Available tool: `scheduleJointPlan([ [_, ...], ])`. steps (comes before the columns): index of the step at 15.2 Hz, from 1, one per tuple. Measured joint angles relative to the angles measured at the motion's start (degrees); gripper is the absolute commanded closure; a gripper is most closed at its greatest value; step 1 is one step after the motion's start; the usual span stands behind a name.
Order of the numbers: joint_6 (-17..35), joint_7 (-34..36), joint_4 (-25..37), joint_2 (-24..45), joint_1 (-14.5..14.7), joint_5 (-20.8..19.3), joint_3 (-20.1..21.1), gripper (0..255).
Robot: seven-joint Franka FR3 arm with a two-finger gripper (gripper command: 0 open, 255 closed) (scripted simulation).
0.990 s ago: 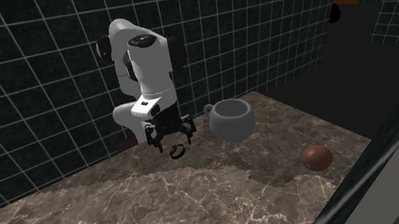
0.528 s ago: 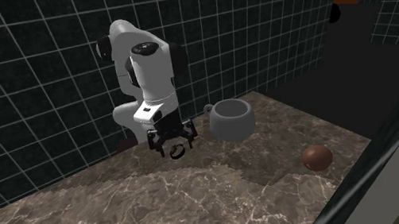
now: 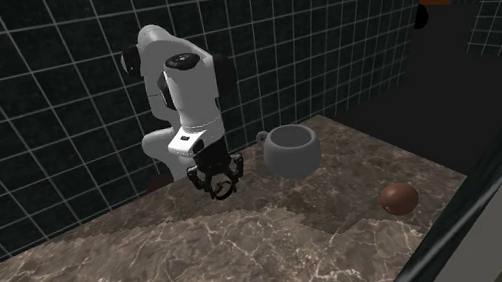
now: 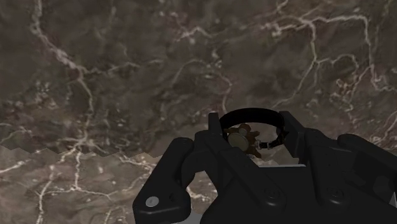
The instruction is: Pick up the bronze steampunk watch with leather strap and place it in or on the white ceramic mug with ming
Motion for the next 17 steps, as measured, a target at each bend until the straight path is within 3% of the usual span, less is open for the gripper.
scheduleJointPlan([
  [6, -0.36, 0.04, 0.45, 0.09, -0.01, -0.03, 0.00, 255],
  [17, -8.32, 0.50, 9.11, 0.77, -0.26, -0.45, -0.38, 255],
])
